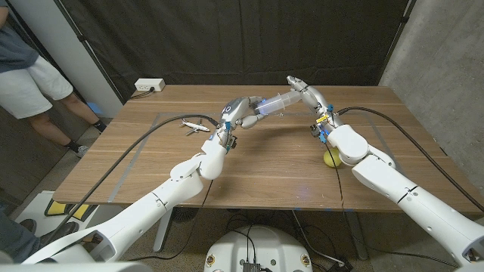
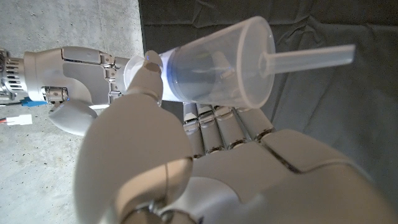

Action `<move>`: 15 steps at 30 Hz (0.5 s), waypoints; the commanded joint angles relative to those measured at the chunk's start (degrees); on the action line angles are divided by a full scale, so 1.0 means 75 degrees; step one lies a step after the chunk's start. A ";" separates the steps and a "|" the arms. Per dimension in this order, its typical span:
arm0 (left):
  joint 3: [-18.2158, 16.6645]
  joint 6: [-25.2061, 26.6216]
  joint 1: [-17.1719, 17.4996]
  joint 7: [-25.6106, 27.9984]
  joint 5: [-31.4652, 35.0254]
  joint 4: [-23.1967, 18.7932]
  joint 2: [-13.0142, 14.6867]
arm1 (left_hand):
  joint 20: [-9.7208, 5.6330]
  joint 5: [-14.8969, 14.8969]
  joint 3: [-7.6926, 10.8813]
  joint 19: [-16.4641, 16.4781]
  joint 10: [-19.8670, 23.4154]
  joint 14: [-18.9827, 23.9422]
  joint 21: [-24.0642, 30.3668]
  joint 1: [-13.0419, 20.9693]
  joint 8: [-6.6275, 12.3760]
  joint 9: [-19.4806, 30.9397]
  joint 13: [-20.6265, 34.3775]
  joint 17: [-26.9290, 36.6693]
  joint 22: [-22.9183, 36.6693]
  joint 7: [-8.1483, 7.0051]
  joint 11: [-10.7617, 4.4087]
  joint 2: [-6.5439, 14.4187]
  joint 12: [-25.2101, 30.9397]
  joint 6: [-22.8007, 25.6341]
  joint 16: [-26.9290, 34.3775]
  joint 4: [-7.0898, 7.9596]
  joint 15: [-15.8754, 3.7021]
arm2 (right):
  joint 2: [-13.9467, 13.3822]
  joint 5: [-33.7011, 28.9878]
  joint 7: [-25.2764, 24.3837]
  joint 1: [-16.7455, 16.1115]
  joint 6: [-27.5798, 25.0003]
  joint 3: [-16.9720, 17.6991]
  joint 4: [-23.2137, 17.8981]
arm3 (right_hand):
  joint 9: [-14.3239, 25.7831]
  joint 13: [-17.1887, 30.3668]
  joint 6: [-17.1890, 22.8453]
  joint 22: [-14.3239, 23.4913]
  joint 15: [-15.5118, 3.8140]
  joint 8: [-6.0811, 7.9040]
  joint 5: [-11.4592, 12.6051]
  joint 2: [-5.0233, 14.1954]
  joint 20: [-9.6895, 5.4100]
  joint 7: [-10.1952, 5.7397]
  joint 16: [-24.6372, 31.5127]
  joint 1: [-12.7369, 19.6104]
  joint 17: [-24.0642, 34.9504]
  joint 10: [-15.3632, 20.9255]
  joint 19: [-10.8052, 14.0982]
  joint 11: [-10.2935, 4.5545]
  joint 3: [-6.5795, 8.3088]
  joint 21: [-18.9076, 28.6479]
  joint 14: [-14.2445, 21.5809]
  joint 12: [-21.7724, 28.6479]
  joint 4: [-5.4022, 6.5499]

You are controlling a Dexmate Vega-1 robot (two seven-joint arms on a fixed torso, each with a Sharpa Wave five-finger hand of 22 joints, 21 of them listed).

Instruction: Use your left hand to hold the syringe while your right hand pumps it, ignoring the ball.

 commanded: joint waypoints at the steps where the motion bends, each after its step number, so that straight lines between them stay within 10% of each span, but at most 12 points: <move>1: 0.0036 -0.0012 -0.0002 -0.0013 0.0065 -0.0080 -0.0029 | 0.0020 0.0042 0.1324 0.0050 0.0466 0.0424 -0.0014 0.0002 0.0025 0.0038 0.0022 0.0012 0.0037 -0.0366 -0.0453 0.0149 0.0049 0.0648 0.0020 0.1259 -0.0689 | -0.0037 0.0000 0.0044 -0.0099 -0.0013 -0.0042 -0.0122 | -0.0009 -0.0002 0.0073 -0.0003 0.0028 0.0046 0.0071 0.0035 -0.0115 0.0040 0.0037 -0.0026 0.0018 0.0034 0.0081 0.0025 -0.0028 0.0051 0.0083 0.0029 0.0007; 15: 0.0091 0.0000 -0.0041 0.0011 0.0208 -0.0099 -0.0077 | 0.0022 0.0038 0.1358 0.0051 0.0460 0.0426 -0.0013 -0.0009 0.0010 0.0041 0.0022 0.0012 0.0037 -0.0395 -0.0461 0.0143 0.0042 0.0654 0.0018 0.1264 -0.0690 | -0.0066 0.0031 0.0218 -0.0114 -0.0091 -0.0140 -0.0207 | -0.0009 -0.0002 0.0082 -0.0003 0.0030 0.0044 0.0072 0.0042 -0.0116 0.0041 0.0036 -0.0028 0.0018 0.0035 0.0096 0.0032 -0.0038 0.0052 0.0099 0.0026 0.0001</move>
